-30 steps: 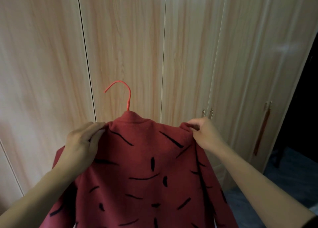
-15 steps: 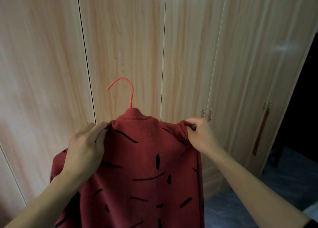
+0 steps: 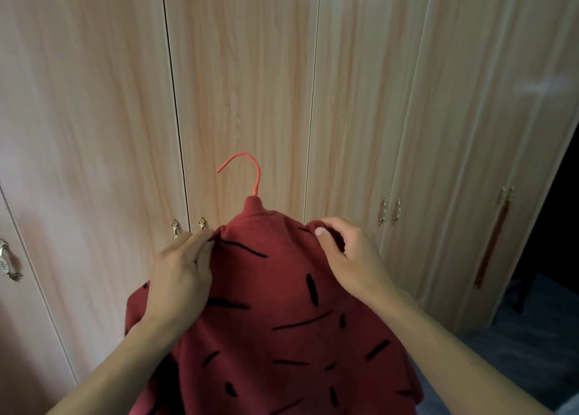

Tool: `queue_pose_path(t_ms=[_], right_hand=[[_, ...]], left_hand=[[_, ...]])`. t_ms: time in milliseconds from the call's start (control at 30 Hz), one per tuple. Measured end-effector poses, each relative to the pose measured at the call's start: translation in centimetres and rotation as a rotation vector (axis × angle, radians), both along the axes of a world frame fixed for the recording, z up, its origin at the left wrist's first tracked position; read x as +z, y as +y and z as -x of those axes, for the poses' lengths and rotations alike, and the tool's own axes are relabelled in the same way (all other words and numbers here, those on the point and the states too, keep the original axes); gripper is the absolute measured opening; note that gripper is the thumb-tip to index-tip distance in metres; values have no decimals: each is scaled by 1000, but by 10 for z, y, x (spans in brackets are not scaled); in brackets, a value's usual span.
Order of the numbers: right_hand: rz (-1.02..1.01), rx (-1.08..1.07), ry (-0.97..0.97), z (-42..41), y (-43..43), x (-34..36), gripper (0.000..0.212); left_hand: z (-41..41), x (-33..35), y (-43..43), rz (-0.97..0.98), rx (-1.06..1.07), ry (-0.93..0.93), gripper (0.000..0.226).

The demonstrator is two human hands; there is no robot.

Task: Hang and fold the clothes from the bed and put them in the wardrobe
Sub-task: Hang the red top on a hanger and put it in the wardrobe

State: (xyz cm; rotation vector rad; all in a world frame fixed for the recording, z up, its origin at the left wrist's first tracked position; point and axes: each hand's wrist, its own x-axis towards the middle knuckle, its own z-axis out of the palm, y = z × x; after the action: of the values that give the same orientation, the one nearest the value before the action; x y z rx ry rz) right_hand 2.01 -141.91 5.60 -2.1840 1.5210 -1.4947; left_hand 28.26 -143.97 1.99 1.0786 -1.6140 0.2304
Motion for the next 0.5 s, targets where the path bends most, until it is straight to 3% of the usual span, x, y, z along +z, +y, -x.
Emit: queue_pose_path(t_ms=[133, 233, 300, 500], right_hand=[[-152, 156, 129, 15, 3, 4, 31], [-101, 136, 204, 17, 0, -1, 25], [-60, 126, 188, 13, -1, -9, 20], [57, 121, 41, -5, -4, -32, 32]], left_hand=[[-6, -3, 2, -20, 16, -7, 22], [-5, -3, 3, -12, 2, -38, 21], [-3, -3, 4, -9, -17, -73, 19], [7, 10, 14, -6, -72, -220, 20]])
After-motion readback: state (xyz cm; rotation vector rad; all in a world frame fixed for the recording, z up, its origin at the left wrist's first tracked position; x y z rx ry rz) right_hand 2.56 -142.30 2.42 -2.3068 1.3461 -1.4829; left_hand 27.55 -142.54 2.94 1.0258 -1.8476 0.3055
